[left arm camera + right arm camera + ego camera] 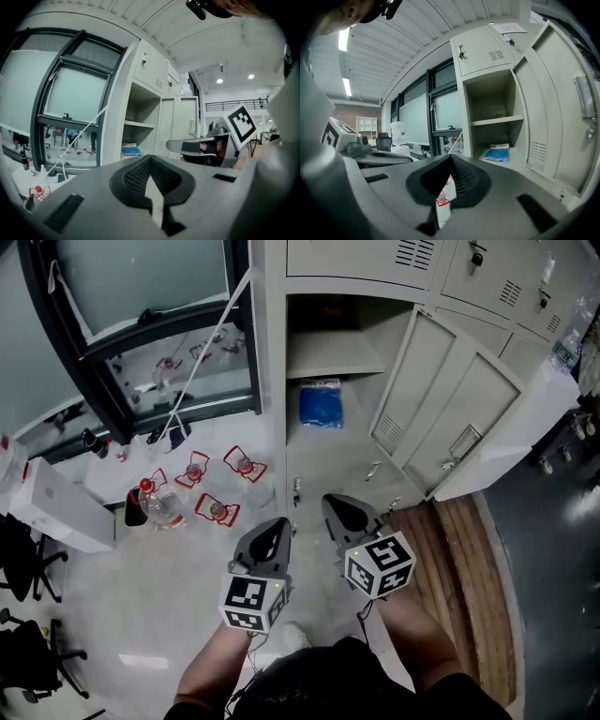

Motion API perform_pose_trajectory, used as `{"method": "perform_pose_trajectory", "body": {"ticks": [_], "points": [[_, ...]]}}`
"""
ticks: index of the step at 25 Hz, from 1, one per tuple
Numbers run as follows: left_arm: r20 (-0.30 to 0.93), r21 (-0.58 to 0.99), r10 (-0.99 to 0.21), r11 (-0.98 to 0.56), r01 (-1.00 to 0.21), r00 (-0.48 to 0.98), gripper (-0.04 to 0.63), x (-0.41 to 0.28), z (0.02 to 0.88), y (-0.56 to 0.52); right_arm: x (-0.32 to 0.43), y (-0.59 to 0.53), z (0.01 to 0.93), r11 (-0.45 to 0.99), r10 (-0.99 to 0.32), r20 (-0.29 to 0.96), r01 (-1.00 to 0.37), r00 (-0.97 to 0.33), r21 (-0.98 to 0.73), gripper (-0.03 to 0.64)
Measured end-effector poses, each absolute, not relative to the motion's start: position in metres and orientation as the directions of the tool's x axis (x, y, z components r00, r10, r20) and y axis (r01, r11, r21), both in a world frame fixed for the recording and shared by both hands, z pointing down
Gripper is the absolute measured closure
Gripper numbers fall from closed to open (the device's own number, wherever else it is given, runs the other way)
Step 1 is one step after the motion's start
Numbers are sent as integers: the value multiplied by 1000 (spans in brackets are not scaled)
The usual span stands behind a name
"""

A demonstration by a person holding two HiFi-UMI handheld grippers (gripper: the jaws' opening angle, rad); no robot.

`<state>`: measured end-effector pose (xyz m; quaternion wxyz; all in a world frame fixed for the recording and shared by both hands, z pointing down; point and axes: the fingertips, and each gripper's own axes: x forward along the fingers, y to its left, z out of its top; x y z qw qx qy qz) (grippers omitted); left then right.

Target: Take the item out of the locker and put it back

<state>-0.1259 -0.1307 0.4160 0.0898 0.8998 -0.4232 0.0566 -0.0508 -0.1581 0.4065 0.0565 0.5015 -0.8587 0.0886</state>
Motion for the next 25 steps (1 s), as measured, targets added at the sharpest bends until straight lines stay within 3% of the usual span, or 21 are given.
{"method": "perform_pose_trajectory", "body": {"ticks": [21, 23, 25], "points": [[174, 117, -766, -608, -785, 619, 591, -101, 416, -188, -28, -241, 417, 499, -837, 204, -861, -507, -95, 618], [180, 120, -773, -597, -794, 608, 592, -96, 417, -198, -24, -255, 420, 516, -824, 210, -850, -525, -101, 555], [185, 120, -779, -587, -800, 599, 591, -91, 419, -207, -20, -270, 424, 526, -817, 217, -845, -534, -99, 561]]}}
